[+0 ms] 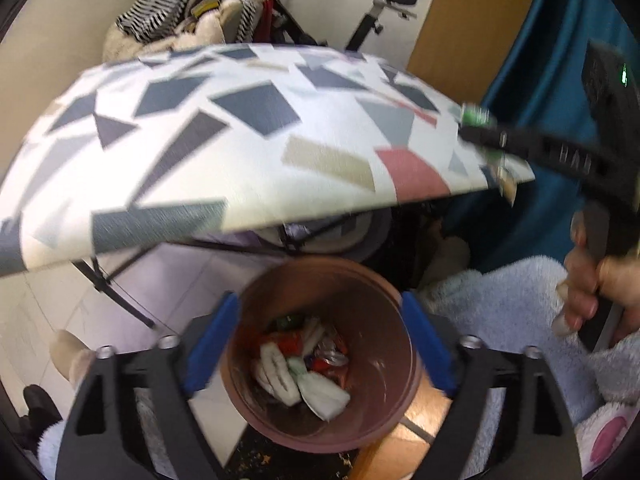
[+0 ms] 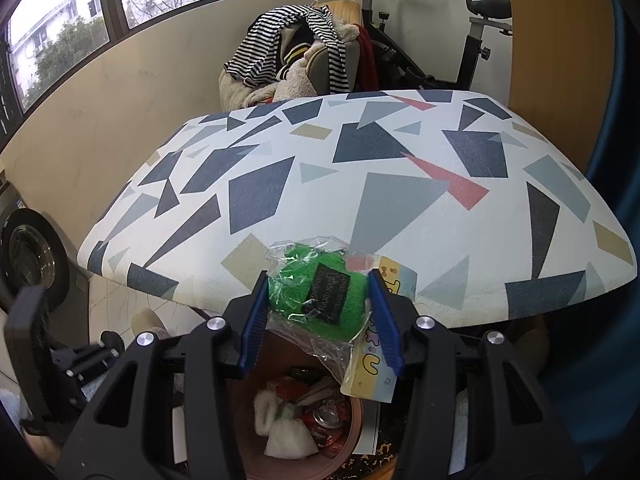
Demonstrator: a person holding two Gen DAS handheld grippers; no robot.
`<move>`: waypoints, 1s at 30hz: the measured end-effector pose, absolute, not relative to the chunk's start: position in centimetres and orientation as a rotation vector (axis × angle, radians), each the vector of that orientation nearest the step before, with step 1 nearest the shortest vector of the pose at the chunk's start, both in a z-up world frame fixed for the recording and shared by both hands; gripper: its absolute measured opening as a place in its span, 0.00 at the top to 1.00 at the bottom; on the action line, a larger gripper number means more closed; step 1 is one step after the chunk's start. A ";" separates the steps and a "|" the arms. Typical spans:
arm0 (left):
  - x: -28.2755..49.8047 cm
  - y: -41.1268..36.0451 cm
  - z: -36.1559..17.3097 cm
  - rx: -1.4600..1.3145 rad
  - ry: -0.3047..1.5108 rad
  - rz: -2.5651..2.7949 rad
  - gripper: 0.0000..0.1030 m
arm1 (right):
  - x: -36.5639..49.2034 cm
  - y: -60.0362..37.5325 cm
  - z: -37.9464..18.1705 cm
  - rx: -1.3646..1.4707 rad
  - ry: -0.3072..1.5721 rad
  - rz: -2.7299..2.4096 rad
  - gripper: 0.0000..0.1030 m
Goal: Collect trash
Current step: 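Open the left tool to drop the white tissue into the bin, then open the right tool to drop the green bag into the bin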
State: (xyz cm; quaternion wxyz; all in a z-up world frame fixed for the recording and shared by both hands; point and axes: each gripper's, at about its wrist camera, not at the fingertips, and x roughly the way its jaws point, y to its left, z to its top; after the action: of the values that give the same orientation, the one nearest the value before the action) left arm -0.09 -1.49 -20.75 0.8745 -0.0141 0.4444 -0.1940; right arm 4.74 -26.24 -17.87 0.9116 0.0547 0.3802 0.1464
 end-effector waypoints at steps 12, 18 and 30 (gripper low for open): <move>-0.1 0.9 -15.9 0.012 0.790 -0.271 0.06 | 3.9 -24.1 -20.0 0.074 0.881 0.354 0.51; -0.3 2.2 -15.5 0.008 0.772 -0.201 0.06 | 3.4 -22.5 -21.8 0.055 0.954 0.388 0.51; -0.2 3.1 -14.6 0.016 0.738 -0.123 0.06 | 2.5 -20.5 -24.0 0.023 1.012 0.423 0.37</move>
State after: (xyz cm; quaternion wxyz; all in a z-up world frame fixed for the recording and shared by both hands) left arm -0.19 3.08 -14.60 0.9307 0.0076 0.3607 -0.0601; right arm 2.52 -20.52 -24.01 0.8534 0.0108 0.4808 0.2009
